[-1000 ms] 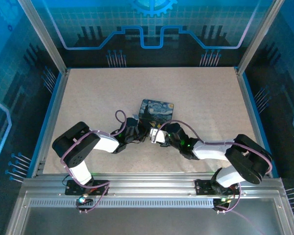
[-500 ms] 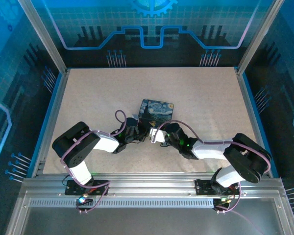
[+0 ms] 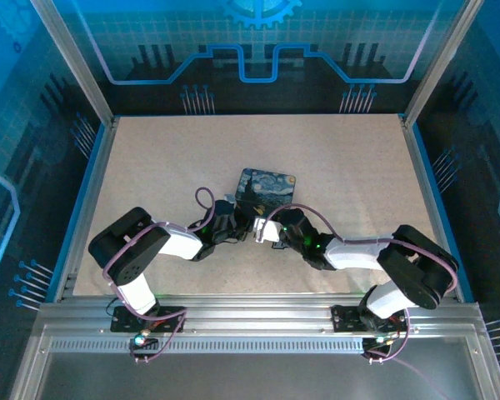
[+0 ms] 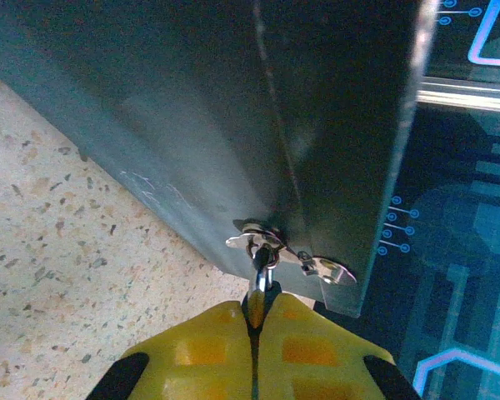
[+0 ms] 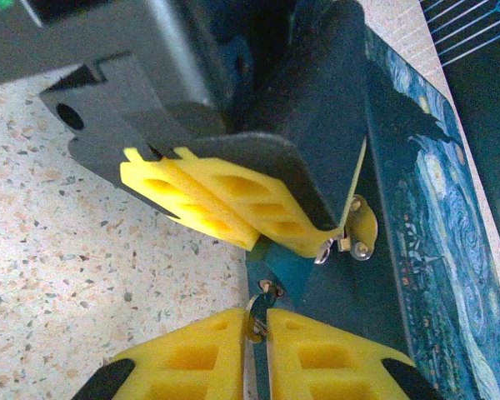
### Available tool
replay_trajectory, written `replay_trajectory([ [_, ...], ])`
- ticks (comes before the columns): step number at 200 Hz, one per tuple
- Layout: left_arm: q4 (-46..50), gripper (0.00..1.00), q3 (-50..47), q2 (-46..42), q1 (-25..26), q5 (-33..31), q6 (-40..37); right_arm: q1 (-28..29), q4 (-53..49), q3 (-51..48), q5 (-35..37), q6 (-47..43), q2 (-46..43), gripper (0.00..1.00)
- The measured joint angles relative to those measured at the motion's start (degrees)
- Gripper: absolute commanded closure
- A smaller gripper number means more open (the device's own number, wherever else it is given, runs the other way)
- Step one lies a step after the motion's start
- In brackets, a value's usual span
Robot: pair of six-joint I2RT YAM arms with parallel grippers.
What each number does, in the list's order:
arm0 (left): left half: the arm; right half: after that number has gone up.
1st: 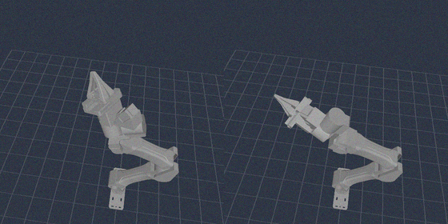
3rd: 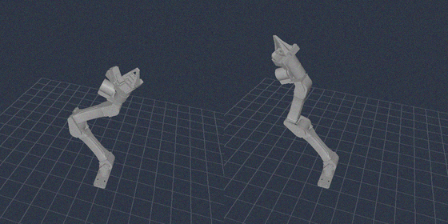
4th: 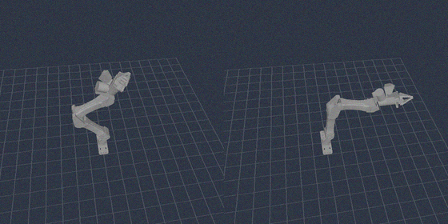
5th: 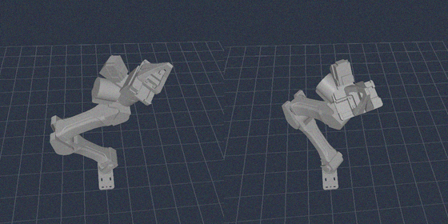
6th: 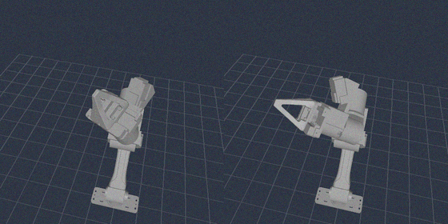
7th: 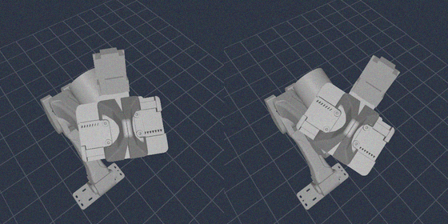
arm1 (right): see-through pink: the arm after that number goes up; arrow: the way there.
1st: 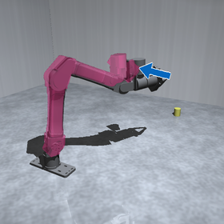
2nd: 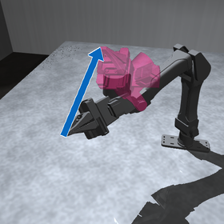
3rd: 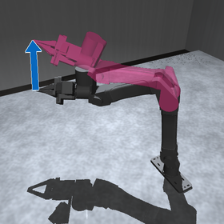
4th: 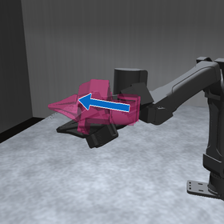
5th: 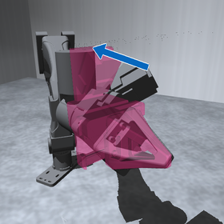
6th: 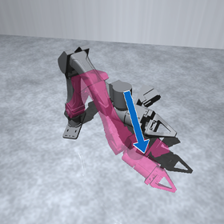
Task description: Unlock the padlock with the key
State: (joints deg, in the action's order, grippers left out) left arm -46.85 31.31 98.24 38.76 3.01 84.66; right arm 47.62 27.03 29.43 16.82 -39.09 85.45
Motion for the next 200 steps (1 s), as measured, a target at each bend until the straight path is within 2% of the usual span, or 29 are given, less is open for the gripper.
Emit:
replay_trajectory([
  [57, 0.11, 1.0, 0.0, -0.11, -0.02, -0.26, 0.55, 0.0, 0.09, 0.59, 0.76, -0.17, 0.79, 0.85],
  [77, 0.11, 1.0, 0.0, -0.11, -0.02, -0.35, 0.57, -0.04, 0.07, 0.59, 0.74, -0.22, 0.79, 0.9],
  [94, 0.11, 1.0, 0.0, -0.11, -0.04, -0.59, 0.57, -0.04, 0.07, 0.59, 0.57, -0.17, 0.79, 1.0],
  [200, -0.15, 1.0, 0.0, -0.44, -0.13, -0.68, 0.81, -0.79, -3.52, 2.03, -1.05, 5.27, -0.81, 1.0],
])
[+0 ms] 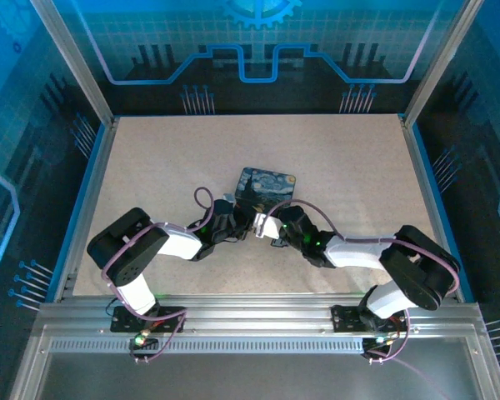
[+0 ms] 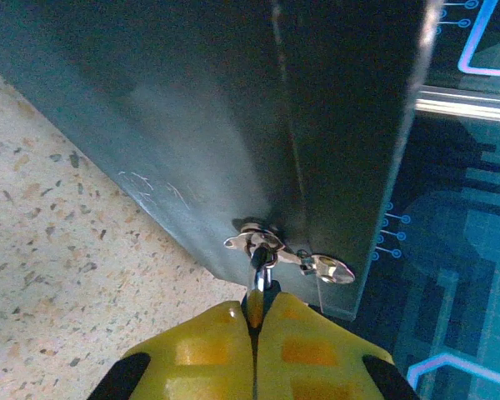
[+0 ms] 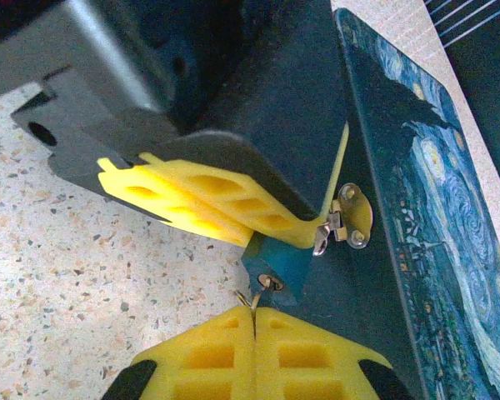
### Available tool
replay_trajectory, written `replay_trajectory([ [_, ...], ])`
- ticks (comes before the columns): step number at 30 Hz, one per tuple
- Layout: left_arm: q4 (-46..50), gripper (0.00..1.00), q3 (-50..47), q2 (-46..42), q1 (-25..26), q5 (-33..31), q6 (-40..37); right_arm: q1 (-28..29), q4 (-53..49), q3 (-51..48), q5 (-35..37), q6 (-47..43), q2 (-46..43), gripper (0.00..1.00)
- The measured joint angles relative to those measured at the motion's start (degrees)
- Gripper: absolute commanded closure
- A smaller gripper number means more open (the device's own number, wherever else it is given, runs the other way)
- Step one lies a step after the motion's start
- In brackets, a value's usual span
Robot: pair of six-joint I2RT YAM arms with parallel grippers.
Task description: Unlock the padlock with the key
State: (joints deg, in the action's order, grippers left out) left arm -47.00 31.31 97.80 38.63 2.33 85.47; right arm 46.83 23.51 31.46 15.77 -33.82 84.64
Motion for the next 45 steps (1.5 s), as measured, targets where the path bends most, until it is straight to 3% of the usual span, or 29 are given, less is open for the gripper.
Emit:
replay_trajectory([
  [12, -0.07, 1.0, 0.0, -0.15, -0.11, -0.42, 0.13, -1.11, -8.31, 4.33, -3.32, 12.57, -0.11, 1.0],
  [28, 2.4, 1.0, -0.02, -0.09, -0.17, -1.33, -0.07, -4.52, -1.31, 1.9, -12.68, 35.5, 3.19, 1.0],
  [36, 2.47, 0.75, -0.07, 0.72, -0.15, -1.51, -0.63, -5.66, 1.64, 1.14, -15.93, 40.89, 5.44, 1.0],
  [45, 2.71, 0.58, -0.35, -0.17, 0.22, -0.76, -2.71, -6.73, 4.26, -0.61, -19.19, 45.77, 7.58, 1.0],
])
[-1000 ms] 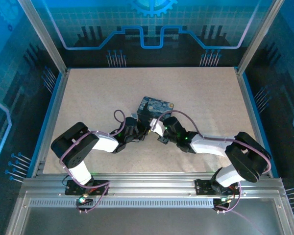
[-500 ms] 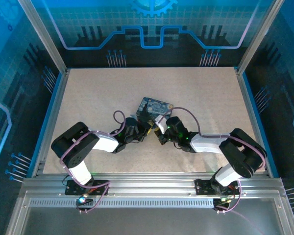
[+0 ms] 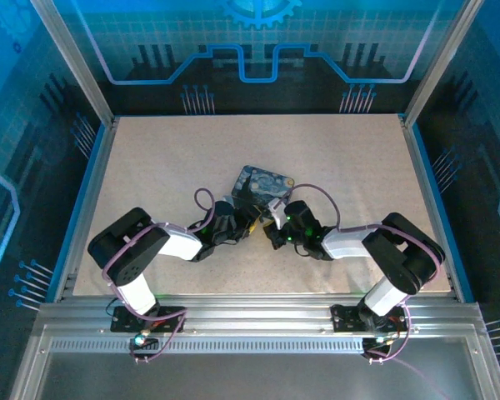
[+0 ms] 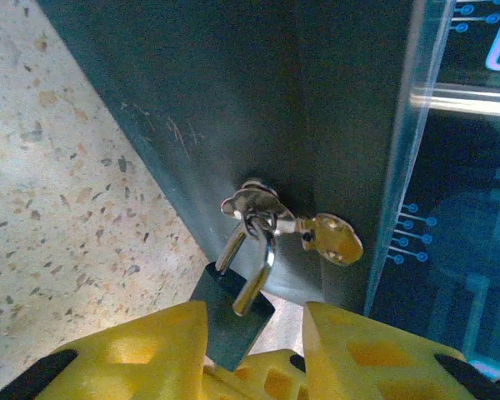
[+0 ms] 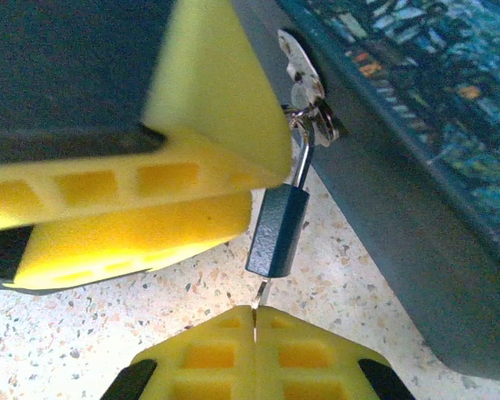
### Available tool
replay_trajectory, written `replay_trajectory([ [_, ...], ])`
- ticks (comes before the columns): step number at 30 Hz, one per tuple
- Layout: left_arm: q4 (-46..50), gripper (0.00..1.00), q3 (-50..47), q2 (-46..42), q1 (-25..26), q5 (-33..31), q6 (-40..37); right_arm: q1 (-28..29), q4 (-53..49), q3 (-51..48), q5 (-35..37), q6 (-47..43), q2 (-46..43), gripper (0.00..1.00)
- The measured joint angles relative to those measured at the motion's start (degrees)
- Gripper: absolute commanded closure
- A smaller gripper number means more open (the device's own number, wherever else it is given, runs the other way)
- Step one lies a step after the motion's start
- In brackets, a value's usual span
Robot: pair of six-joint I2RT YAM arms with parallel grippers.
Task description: Unlock the padlock with the key
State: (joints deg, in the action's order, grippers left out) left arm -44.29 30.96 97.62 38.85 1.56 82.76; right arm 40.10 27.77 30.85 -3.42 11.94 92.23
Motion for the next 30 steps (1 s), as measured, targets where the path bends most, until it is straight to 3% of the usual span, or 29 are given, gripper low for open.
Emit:
replay_trajectory([
  [12, 16.04, 0.4, 0.17, -14.75, -1.09, -1.7, -9.53, -4.17, 3.41, -2.14, -6.69, 4.22, 0.07, 1.0],
  [19, 30.91, 0.23, 3.1, -21.97, -6.49, -2.62, -18.34, -7.61, 4.24, -2.27, -10.99, 7.15, 2.21, 1.0],
  [24, 36.87, 0.21, 6.38, -22.47, -12.41, 0.42, -25.44, -7.98, 4.28, -2.27, -11.74, 8.02, 2.75, 1.0],
  [30, 44.5, 0.18, 17.16, -16.31, -16.41, 5.64, -36.28, -8.68, 4.46, -2.27, -12.17, 8.7, 3.61, 1.0],
])
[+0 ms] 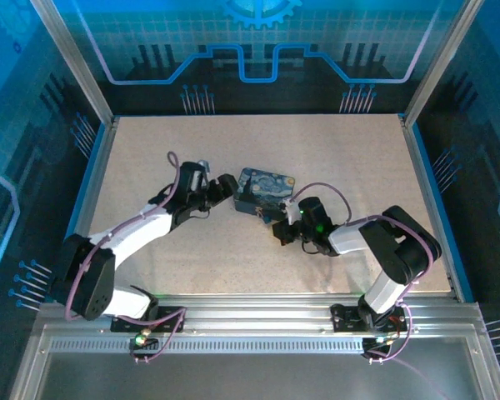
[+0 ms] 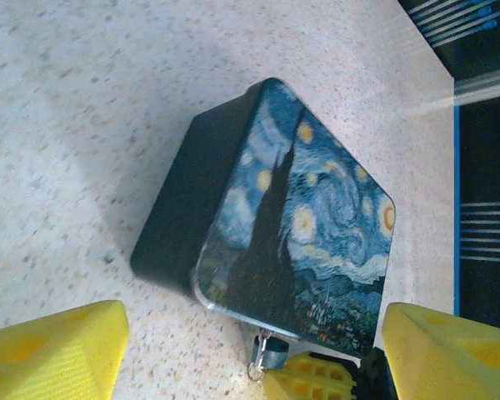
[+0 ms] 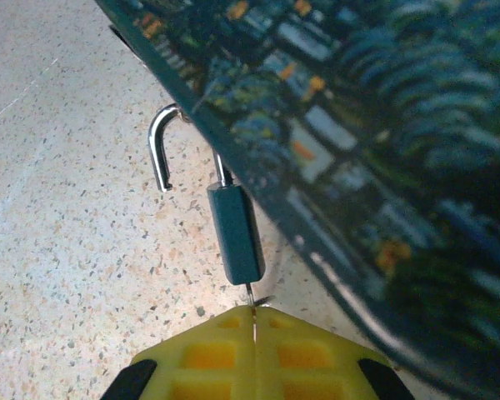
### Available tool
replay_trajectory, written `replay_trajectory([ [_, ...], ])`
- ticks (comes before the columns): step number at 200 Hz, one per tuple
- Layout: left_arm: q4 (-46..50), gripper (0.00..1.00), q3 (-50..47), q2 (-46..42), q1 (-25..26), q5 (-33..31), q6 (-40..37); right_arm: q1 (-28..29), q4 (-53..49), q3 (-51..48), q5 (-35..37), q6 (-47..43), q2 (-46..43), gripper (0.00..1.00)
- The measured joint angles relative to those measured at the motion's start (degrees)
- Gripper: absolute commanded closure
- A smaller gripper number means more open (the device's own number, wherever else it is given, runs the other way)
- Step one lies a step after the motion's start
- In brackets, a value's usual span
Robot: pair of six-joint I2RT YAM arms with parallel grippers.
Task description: Unlock the padlock with the key
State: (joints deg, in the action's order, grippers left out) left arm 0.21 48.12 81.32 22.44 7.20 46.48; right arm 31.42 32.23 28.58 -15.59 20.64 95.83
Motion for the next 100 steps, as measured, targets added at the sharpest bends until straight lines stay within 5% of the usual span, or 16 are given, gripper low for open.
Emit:
replay_trajectory([
  [100, 8.63, 0.21, 16.7, 20.31, -0.87, 8.37, -11.58, -0.35, 0.0, 0.0, -0.09, 0.37, 0.24, 1.0],
])
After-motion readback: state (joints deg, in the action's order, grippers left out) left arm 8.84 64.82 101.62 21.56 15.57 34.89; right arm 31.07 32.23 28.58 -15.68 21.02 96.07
